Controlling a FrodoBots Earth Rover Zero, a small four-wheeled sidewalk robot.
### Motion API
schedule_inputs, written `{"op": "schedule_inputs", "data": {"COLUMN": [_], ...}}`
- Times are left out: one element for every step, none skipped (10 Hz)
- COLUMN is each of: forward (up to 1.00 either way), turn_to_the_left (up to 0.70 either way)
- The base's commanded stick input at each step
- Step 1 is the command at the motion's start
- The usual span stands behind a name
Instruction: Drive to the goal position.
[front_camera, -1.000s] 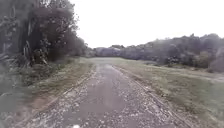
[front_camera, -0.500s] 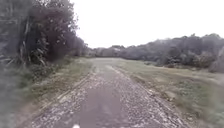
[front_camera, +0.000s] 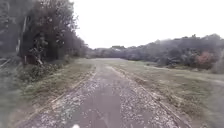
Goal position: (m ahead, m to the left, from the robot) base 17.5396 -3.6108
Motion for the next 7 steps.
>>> {"op": "schedule_inputs", "data": {"forward": [0.45,0.45,0.45,0.45,0.45,0.45,0.45], "turn_to_the_left": [0.0,0.0,0.0,0.0,0.0,0.0,0.0]}}
